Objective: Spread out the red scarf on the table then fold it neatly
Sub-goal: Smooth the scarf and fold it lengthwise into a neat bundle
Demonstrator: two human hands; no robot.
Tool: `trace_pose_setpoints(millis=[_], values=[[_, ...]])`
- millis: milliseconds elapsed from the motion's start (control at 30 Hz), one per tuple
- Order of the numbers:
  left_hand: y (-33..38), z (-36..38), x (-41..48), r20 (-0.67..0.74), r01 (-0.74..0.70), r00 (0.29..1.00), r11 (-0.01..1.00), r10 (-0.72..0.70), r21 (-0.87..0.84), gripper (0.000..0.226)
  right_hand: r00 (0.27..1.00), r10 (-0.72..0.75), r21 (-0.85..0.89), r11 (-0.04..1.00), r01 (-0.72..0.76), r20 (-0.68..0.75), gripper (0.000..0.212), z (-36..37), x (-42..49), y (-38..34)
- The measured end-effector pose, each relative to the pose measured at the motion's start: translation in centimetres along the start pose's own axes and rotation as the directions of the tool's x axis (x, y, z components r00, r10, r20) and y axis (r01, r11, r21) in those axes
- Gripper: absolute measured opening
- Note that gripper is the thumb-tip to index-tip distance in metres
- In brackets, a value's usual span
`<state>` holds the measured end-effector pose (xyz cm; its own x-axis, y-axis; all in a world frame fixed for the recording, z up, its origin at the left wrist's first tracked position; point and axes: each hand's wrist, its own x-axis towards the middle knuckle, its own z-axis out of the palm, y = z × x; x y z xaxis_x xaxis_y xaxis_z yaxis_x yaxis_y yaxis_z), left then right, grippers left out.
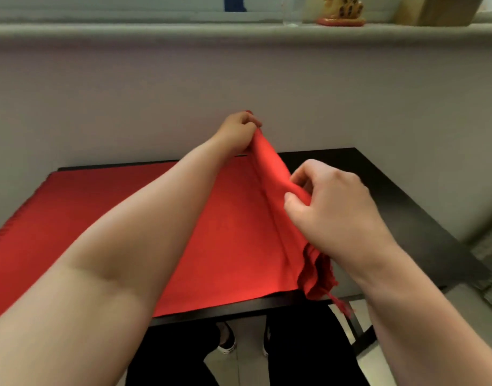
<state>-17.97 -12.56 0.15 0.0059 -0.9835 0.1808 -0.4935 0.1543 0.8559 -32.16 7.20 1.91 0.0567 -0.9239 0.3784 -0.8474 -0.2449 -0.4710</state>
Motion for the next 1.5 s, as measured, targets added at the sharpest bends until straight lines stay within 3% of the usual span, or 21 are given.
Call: trace_pose_setpoints(millis=[133,267,367,467,533,600,667,767,900,1067,1200,1367,1500], values=[[-4.2,-3.7,-2.1,-0.009,0.204,0.979,0.978,-0.205,-0.035,0.025,0.982,-0.121,0.006,0.993,0.121,0.147,0.019,3.2,-1.2,-3.3],[-7.6,-4.6,-4.9,0.047,0.344,0.937,0.937,-0.347,0.060,0.009,0.900,-0.189,0.054,0.982,0.183,0.392,0.027,7.4,-2.5,-3.8],[-8.8,-4.7,-5.4,-0.022,0.294,0.954,0.922,-0.298,0.251,0.047,0.873,-0.189,0.101,0.982,0.161,0.450,0.028,8.8,-3.0,-2.8],[-8.8,-4.7,-5.3,-0.100,0.273,0.962,0.887,-0.254,0.372,0.048,0.939,-0.189,0.073,0.982,0.175,0.287,0.032,9.3,-3.0,-1.6],[-8.6,-4.1,-5.5,-0.139,0.223,0.975,0.813,-0.175,0.538,0.056,0.961,-0.158,-0.077,0.981,0.180,0.227,0.055,9.8,-2.9,-0.8],[-8.4,-2.8,-6.1,-0.038,0.066,0.998,0.761,-0.054,0.645,0.063,0.935,-0.103,-0.196,0.964,0.178,0.340,0.079,10.6,-2.9,-0.3],[-8.5,-1.3,-6.8,0.142,-0.061,0.989,0.728,-0.051,0.683,0.061,0.893,-0.065,-0.229,0.956,0.184,0.445,0.082,11.3,-2.9,0.2],[-9.8,-0.4,-7.4,0.208,-0.038,0.964,0.695,-0.163,0.718,0.058,0.872,-0.065,-0.207,0.960,0.188,0.486,0.066,11.0,-2.6,0.7],[-9.7,-0.5,-7.4,0.201,-0.039,0.964,0.656,-0.174,0.754,0.059,0.878,-0.059,-0.196,0.966,0.171,0.474,0.066,10.0,-3.2,1.8],[-7.0,0.4,-6.3,0.173,-0.043,0.971,0.592,-0.165,0.805,0.057,0.942,0.017,-0.037,0.999,-0.005,0.335,0.055,8.8,-2.9,3.4],[-3.1,2.6,-5.4,0.133,-0.045,0.985,0.584,-0.109,0.810,0.055,0.965,0.170,0.085,0.978,-0.191,0.201,0.043,7.8,-2.1,5.0],[-0.8,4.3,-4.2,0.076,0.070,0.967,0.539,-0.244,0.839,0.061,0.873,0.357,0.225,0.869,-0.441,0.332,0.040,6.9,-1.0,6.0],[0.3,5.2,-4.0,0.100,0.058,0.935,0.426,-0.341,0.903,0.054,0.808,0.348,0.278,0.811,-0.514,0.476,0.029,6.6,-0.7,6.0]])
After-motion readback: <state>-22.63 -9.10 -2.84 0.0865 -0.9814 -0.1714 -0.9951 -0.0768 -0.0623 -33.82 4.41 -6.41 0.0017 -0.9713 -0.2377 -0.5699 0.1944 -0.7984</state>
